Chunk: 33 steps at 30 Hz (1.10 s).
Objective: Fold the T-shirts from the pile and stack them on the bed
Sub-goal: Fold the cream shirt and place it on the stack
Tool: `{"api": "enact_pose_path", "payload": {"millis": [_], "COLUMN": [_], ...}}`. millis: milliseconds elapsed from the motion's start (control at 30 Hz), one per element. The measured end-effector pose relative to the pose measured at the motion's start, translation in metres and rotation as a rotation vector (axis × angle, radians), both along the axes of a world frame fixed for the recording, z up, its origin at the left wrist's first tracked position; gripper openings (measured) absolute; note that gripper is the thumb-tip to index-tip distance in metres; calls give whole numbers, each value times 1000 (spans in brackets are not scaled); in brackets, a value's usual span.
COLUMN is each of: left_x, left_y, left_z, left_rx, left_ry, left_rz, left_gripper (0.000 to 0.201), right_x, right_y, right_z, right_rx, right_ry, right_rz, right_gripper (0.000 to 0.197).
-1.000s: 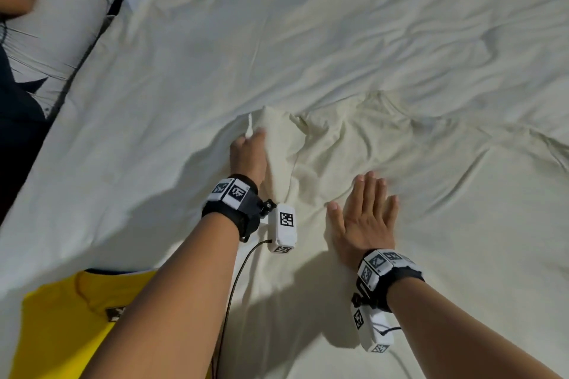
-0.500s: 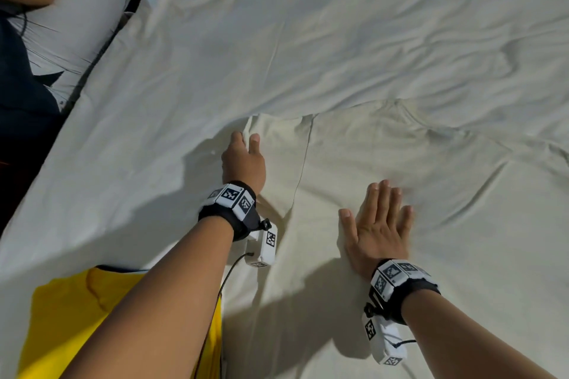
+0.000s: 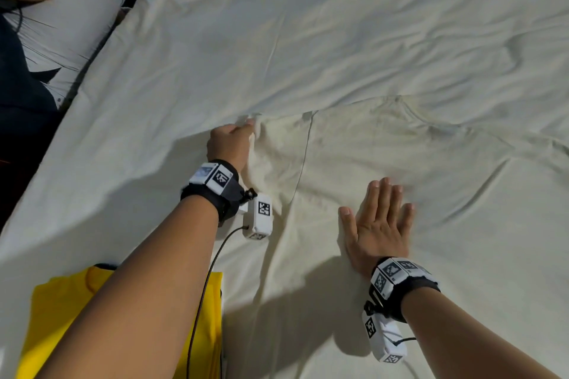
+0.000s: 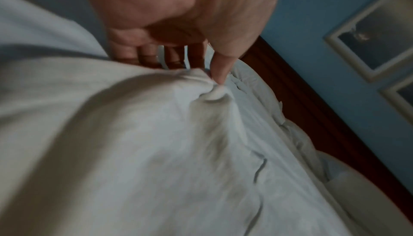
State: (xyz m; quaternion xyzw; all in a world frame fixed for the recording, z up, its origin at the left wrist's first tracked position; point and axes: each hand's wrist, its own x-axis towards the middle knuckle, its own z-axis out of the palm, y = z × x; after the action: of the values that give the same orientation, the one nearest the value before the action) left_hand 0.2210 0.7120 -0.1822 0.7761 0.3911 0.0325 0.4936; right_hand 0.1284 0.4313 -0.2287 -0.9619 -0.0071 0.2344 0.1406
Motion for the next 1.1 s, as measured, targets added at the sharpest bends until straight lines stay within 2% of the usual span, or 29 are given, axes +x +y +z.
{"api": "enact_pose_path", "payload": {"millis": [133,233,300,367,433,500,600,700,800,867,967,1033,1067,1100], "left_x": [18,10,-12,-37,-58,-72,-76,-70,-75,-84,-92,-86,-81,-74], "left_y": [8,12,9,-1,-13,-21,-22,-25,-30,-27,-14,-16,-24,-38], "left_z": [11,9,8,4,-2,-11,-16,-5,2,0,-6,-2,2,5], "left_rx": [-177,-102,2,124,228,233,120,124,310,461,525,639,740,815], "left_ry": [-104,-97,-33,102,180,62,-253,-351,-221,-18,313,305,211,106], "left_rz": [249,316,247,90,-75,-122,15,73,-10,-76,-99,-107,-177,-343], "left_gripper": [28,28,45,57,48,40,32,30,27,21,12,14,22,33], "right_x": [-1,0,1,1,1,0,0,0,0,0,0,-1,-1,-1], "right_y": [0,-1,-1,-1,-1,-1,0,-1,-1,-1,-1,-1,-1,0], "right_z": [-1,-1,-1,-1,-2,-3,-3,-3,-4,-4,-4,-5,-4,-4], "right_rx": [-2,0,7,8,7,8,14,6,7,9,10,16,16,15], "right_ry": [-1,3,1,7,10,10,7,-5,-6,-9,-24,-26,-28,-36], "right_rz": [-2,0,4,2,1,-3,-7,-5,-8,-9,-6,-9,-9,-10], "right_gripper": [80,80,79,79,80,80,80,79,79,80,80,80,80,80]}}
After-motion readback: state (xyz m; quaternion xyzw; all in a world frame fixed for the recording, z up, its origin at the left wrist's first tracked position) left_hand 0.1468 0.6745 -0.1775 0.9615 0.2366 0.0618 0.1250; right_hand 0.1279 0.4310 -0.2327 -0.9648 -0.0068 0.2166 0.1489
